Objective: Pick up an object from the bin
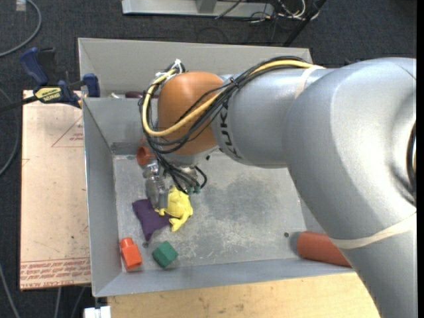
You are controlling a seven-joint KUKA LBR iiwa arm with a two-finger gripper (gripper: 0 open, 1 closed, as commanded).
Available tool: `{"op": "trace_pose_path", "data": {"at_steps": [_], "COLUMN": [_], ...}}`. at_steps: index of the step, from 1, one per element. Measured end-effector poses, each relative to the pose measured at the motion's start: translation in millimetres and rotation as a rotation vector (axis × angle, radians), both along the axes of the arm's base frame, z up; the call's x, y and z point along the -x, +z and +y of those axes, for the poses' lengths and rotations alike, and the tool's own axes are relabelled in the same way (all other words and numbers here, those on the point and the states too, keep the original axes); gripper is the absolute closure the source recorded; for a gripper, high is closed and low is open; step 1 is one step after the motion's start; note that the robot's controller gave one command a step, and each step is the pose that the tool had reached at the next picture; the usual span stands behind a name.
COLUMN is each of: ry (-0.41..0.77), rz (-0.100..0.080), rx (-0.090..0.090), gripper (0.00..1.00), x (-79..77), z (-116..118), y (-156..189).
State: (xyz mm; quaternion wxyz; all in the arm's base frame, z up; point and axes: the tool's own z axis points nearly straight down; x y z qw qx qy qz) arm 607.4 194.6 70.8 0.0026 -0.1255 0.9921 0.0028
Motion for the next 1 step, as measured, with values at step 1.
{"op": "trace_pose_path", "data": {"at_steps": [1], "ry": [0.000], "rz": [0.000], "rx": [0.000], "gripper": [1.00], "x": [0.0], "z": [0.0], "y": [0.0]}}
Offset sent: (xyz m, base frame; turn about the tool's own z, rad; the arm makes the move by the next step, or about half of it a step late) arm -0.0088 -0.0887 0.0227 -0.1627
